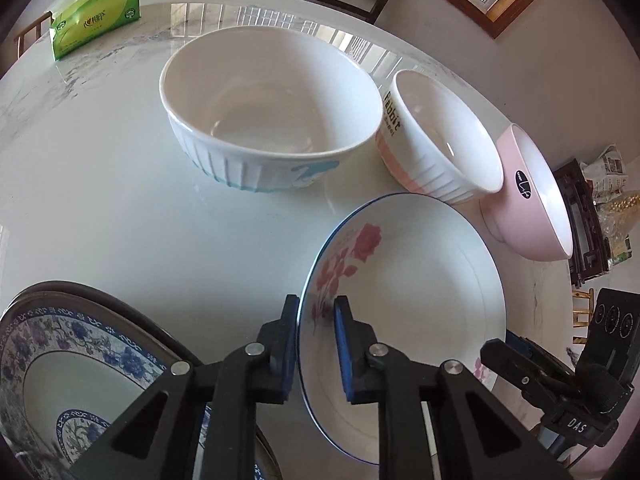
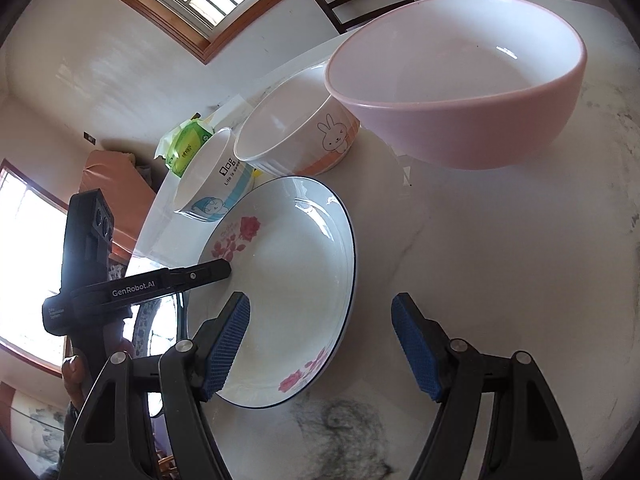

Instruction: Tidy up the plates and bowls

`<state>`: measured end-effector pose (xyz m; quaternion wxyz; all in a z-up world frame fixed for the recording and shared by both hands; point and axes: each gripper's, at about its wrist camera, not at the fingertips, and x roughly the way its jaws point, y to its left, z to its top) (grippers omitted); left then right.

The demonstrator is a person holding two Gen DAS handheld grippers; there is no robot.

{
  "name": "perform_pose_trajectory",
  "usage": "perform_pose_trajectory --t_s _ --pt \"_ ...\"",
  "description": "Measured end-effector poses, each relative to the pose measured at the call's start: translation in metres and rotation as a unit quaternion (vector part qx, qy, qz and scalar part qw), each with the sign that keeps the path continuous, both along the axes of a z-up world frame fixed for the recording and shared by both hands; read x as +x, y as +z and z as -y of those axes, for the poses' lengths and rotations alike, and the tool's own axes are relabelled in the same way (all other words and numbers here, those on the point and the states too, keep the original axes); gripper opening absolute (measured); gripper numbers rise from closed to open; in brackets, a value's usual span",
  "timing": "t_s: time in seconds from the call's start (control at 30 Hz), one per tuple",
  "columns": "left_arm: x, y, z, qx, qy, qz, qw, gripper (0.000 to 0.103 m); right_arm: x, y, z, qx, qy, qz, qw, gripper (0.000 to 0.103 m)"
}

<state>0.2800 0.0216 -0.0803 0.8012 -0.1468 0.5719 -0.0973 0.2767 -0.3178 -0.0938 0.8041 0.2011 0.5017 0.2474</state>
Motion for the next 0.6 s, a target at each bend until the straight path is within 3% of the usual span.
perform_pose_trajectory --t_s 0.03,0.1,0.17,0.3,0.6 --pt "-0.002 0.000 0.001 0.003 0.003 0.004 1.0000 0.017 0.000 -0.001 -0.001 -0.003 0.002 0.000 1.000 0.067" --pt "-0.008 0.000 0.002 0.006 0.011 0.010 0.9999 0.017 -0.001 -0.005 -0.008 -0.010 0.016 -0.002 1.000 0.042" --pt "-0.016 -0.001 0.001 -0.002 0.023 0.007 0.9997 0.017 -0.004 -0.007 -0.013 -0.030 0.014 0.010 0.999 0.040" --pt "-0.037 0.003 0.005 -0.017 0.032 0.005 0.9993 0.017 -0.007 -0.010 -0.005 -0.019 0.008 0.004 1.000 0.032" --pt "-0.073 0.031 0.022 -0.025 0.031 0.038 0.9985 0.017 -0.041 -0.005 0.013 -0.003 -0.014 0.001 1.000 0.032"
